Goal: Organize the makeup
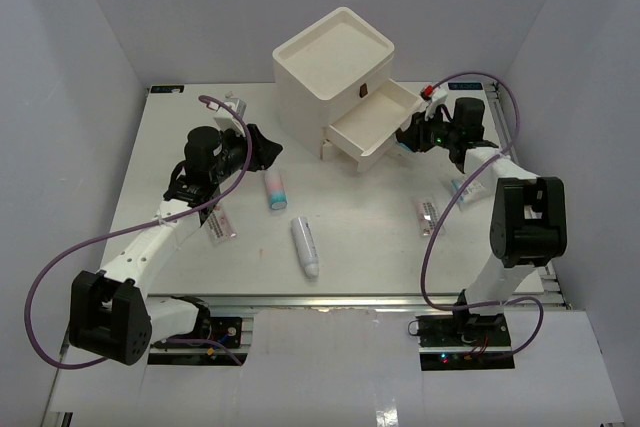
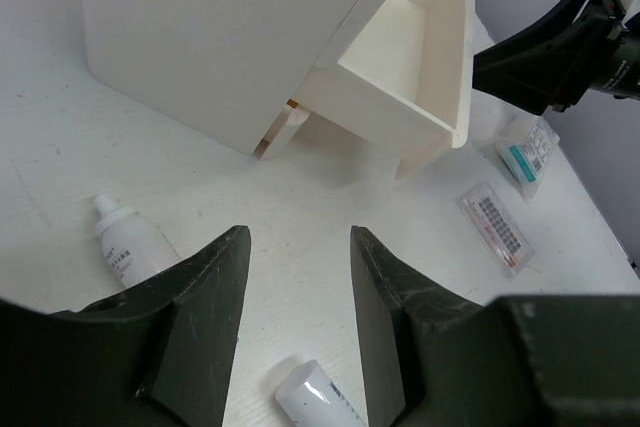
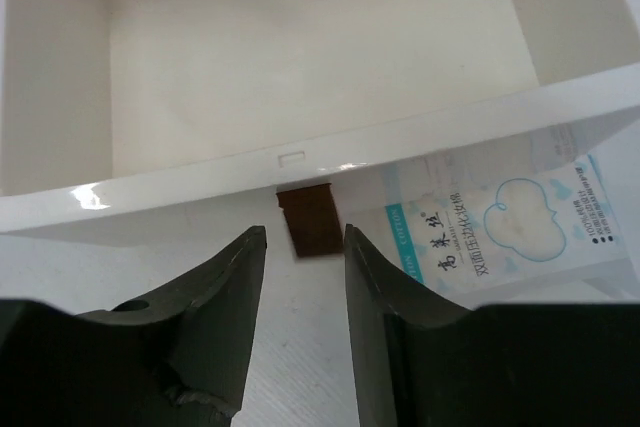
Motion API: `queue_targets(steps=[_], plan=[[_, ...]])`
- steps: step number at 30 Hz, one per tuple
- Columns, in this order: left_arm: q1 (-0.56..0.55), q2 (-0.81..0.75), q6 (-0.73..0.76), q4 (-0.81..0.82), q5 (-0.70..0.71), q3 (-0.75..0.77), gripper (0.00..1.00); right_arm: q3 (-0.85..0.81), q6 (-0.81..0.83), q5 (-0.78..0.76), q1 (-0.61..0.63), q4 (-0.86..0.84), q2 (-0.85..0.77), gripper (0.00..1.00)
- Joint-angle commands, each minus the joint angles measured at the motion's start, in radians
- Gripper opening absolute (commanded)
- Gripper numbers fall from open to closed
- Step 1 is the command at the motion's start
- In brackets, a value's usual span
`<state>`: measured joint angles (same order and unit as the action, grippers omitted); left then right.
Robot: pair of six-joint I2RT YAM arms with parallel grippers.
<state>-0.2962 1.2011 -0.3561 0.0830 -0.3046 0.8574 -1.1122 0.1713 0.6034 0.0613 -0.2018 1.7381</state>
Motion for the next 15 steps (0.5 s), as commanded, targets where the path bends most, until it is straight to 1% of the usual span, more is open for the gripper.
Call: queue_targets(steps=[1,2,4,5,10,13,15], plan=[[0.006,-0.001,0.012,0.008,-0.011,-0.004,0.57,0.001,0.016,0.046,0.002,0.025,-0.066,0.51],[0.006,0.0,0.013,0.007,-0.01,-0.004,0.57,0.002,0.016,0.043,0.001,0.03,-0.08,0.56],[0.006,-0.001,0.014,0.006,-0.008,-0.004,0.58,0.006,0.017,0.038,-0.006,0.049,-0.107,0.73],[0.006,-0.001,0.014,0.007,-0.01,-0.004,0.59,0.012,0.019,0.039,-0.013,0.059,-0.126,0.77],[0.006,0.004,0.008,0.004,-0.034,0.001,0.59,0.048,0.056,0.078,-0.071,0.147,-0.245,0.79],[0.006,0.014,-0.002,-0.002,-0.048,0.01,0.59,0.059,0.132,0.159,-0.11,0.265,-0.317,0.79],[0.006,0.017,-0.007,-0.003,-0.062,0.011,0.59,0.063,0.216,0.2,-0.113,0.378,-0.345,0.79]])
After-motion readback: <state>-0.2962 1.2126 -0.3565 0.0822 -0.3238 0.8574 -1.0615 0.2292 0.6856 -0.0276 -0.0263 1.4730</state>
